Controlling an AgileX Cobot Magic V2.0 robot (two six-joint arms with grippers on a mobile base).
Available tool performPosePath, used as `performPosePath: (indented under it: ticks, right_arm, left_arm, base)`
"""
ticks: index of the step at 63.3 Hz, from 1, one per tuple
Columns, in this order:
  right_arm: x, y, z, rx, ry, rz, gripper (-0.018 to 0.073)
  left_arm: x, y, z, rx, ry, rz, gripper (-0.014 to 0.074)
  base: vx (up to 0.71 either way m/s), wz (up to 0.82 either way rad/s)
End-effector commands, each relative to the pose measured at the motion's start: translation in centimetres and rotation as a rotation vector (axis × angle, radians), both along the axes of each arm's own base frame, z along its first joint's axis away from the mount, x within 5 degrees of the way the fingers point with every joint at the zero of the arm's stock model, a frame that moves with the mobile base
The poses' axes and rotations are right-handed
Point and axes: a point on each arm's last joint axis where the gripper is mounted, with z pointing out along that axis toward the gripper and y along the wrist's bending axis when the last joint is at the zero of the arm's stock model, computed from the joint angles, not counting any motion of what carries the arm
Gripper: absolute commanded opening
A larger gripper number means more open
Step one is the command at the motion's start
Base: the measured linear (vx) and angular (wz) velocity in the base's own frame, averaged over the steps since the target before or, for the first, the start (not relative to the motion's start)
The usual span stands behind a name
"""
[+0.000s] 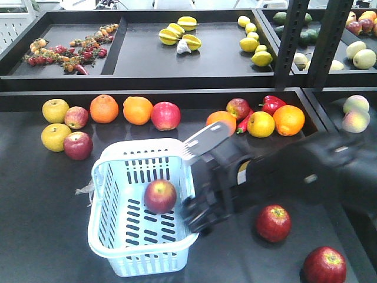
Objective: Pick three apples into basket with both arms
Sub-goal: 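Move the right gripper back over a second red apple and grasp it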
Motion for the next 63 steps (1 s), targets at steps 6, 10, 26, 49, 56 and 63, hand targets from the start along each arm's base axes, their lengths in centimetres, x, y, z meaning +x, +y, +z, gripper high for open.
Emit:
performPosePath:
  ticks: [6,10,26,49,56,63]
  right_arm:
    - [1.9,-5.6,2.9,-0.015,-0.061,-0.181,0.0615]
    - [2.9,-7.7,2.4,-0.029,-0.039,-0.259,0.0613]
    - [6.0,-14.0,-2.8,-0.086,0.088,-0.492,0.0605]
    - [8.3,-14.2,-8.0,-0.09,0.182,-0.537,0.0595]
    - [8.5,-14.0,-9.5,-0.09,0.227,-0.541,0.0595]
    - [8.7,-13.7,-10.5,-0.066,0.264,-0.543,0.0595]
  left_arm:
    - [0.1,-0.1,1.3,-0.02,-0.082,-0.004,0.0533]
    - [0.1,-0.1,1.3,-0.02,-0.082,-0.004,0.0533]
    - [0.1,-0.1,1.3,-0.02,-0.082,-0.004,0.0533]
    - [0.1,-0.1,1.3,-0.02,-0.082,-0.004,0.0533]
    - [0.1,-0.1,1.3,-0.02,-0.082,-0.004,0.0533]
    - [0.1,-0.1,1.3,-0.02,-0.082,-0.004,0.0533]
  base:
    - [0.0,0.0]
    - [0.0,0.0]
    - [0.0,0.0]
    - [0.0,0.0]
    - [0.0,0.0]
    - [0.0,0.0]
